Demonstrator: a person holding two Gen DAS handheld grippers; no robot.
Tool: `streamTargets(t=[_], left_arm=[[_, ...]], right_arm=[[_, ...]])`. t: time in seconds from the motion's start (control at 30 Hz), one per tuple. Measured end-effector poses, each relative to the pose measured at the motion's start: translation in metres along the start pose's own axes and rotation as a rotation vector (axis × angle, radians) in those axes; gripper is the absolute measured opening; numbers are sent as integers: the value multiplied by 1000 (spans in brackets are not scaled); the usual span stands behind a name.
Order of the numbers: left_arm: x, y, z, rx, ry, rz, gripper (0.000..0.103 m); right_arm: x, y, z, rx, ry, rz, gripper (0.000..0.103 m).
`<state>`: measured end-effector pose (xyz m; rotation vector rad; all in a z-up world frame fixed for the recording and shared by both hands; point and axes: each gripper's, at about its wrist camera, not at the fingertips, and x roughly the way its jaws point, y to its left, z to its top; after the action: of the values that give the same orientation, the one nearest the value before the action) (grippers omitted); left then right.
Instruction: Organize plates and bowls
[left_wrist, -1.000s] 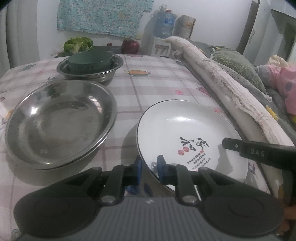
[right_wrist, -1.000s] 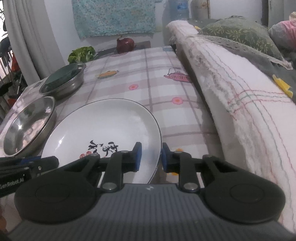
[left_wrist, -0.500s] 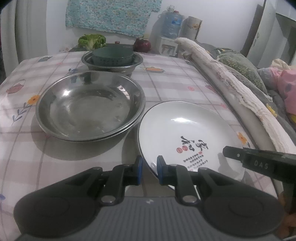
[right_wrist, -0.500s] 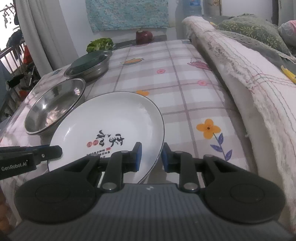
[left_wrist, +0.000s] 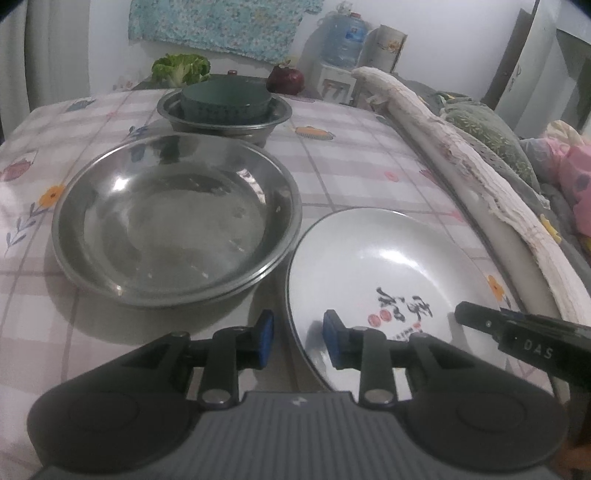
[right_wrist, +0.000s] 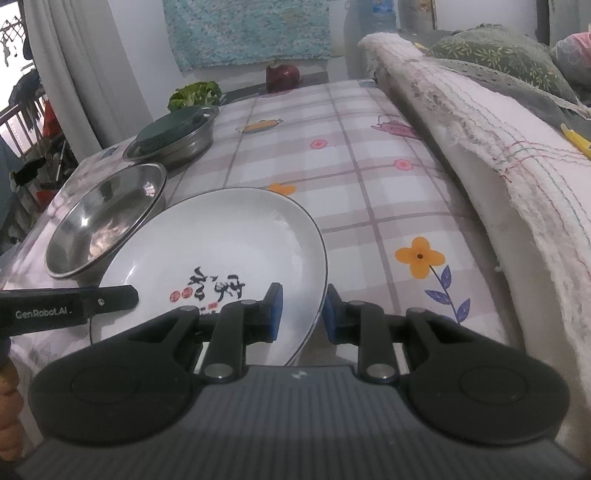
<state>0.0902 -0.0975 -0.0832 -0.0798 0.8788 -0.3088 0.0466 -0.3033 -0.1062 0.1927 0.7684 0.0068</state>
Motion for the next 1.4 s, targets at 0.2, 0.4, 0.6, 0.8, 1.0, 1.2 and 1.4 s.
streamTargets(t=[0.2, 0.4, 0.6, 0.8, 1.0, 1.2, 1.4], left_arm=[[6, -5, 2, 2, 7, -28, 28], [-6, -9, -8, -21, 36, -44, 28], [-15, -12, -18, -23, 39, -44, 28], [-15, -12, -12, -14, 20, -26, 28], [-8, -13, -8, -9, 22, -4, 28], [-2, -12, -6, -1, 14, 5, 28], [0, -15, -6, 14, 4, 11, 31]], right_arm=[[9, -1, 5, 21, -1, 6, 26], [10, -4, 7, 27, -2, 2, 26], [11, -7, 7, 34, -18, 9, 26], [6, -10, 2, 33, -16, 21, 25], [0, -12, -3, 37, -16, 21, 25], [0, -7, -5, 22, -14, 19, 26], [0, -5, -4, 16, -13, 10, 26]])
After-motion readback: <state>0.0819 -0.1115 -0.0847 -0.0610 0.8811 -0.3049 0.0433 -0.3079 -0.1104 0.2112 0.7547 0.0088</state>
